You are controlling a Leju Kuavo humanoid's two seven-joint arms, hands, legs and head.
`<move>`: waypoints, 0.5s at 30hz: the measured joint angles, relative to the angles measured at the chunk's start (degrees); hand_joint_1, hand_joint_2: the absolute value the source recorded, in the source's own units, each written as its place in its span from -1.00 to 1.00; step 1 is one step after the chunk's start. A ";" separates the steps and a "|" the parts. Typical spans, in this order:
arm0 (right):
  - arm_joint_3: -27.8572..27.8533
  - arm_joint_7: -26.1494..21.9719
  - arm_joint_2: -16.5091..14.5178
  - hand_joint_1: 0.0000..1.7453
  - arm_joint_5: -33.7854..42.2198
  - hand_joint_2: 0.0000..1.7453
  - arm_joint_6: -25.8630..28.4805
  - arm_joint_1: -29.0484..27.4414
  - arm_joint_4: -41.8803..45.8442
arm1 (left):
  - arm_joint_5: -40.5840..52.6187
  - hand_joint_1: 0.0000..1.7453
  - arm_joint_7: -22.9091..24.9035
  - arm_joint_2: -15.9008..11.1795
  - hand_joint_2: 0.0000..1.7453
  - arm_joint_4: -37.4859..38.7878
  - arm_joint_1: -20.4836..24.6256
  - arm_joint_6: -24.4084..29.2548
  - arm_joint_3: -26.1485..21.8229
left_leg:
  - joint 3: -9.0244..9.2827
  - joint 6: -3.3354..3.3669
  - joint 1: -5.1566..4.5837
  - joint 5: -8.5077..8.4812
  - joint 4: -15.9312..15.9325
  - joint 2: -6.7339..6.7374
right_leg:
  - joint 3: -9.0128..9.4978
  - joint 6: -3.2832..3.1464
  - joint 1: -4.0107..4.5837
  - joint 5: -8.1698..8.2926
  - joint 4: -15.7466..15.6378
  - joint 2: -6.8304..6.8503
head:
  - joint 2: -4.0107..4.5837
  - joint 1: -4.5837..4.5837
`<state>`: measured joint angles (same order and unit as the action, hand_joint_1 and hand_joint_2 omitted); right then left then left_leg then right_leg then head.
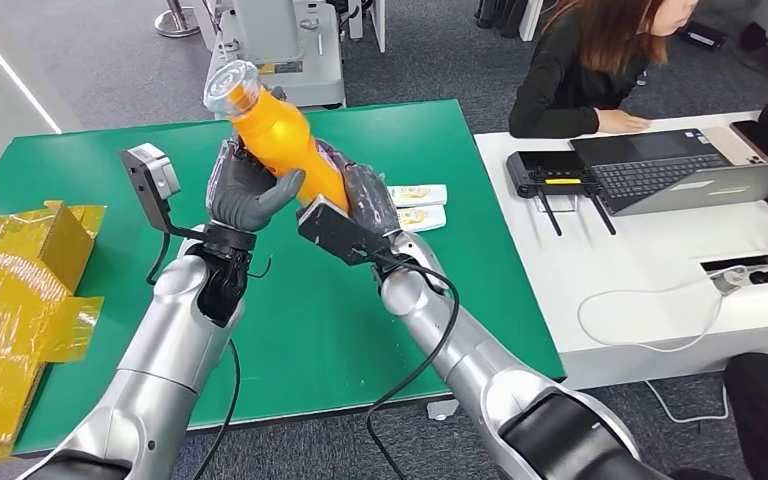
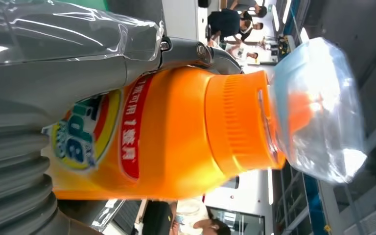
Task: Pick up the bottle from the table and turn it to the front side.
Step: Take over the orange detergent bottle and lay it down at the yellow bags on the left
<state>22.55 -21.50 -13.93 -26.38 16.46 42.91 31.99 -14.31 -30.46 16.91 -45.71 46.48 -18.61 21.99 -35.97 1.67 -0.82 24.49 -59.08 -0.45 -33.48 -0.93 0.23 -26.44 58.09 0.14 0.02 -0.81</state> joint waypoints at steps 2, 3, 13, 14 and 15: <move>0.64 -0.11 -0.34 1.00 -0.40 1.00 -0.38 0.02 -1.08 | 0.09 -1.00 -1.02 -0.33 1.00 1.90 0.24 0.24 -0.01 | 0.00 0.00 0.00 0.00 0.00 0.00 | -0.01 0.00 0.00 0.00 0.00 -0.01 | 0.00 0.00; 0.97 -0.08 -0.51 1.00 -0.65 1.00 -0.72 0.03 -1.57 | 0.22 -1.00 -1.46 -0.56 1.00 2.75 0.34 0.50 -0.02 | 0.00 0.00 0.00 0.00 0.00 -0.01 | -0.01 0.00 0.00 0.00 0.00 0.00 | 0.00 0.00; 3.57 2.31 -0.98 1.00 -1.69 1.00 -5.75 0.14 -4.49 | 5.16 -1.00 -4.24 -3.16 1.00 8.34 0.89 6.76 -0.07 | -0.02 -0.01 0.02 0.00 0.01 -0.01 | -0.05 -0.01 0.01 -0.01 0.01 -0.01 | 0.00 0.00; 3.64 2.40 -0.93 1.00 -1.68 1.00 -5.94 0.16 -4.69 | 5.61 -1.00 -4.36 -3.31 1.00 8.62 0.90 7.14 -0.07 | -0.03 -0.01 0.02 0.00 0.01 -0.01 | -0.05 -0.01 0.01 -0.01 0.01 -0.01 | 0.00 0.00; 3.71 2.52 -0.86 1.00 -1.67 1.00 -6.09 0.20 -4.86 | 5.97 -1.00 -4.42 -3.43 1.00 8.85 0.90 7.44 -0.08 | -0.03 -0.01 0.02 0.00 0.01 -0.01 | -0.05 -0.01 0.01 -0.01 0.01 -0.01 | 0.00 0.00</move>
<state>26.26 -18.98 -14.79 -28.05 10.38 43.11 27.13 -8.33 -34.88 13.47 -36.86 47.38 -11.17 21.91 -36.00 1.66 -0.80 24.49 -59.07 -0.47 -33.52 -0.94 0.24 -26.45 58.10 0.13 0.02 -0.81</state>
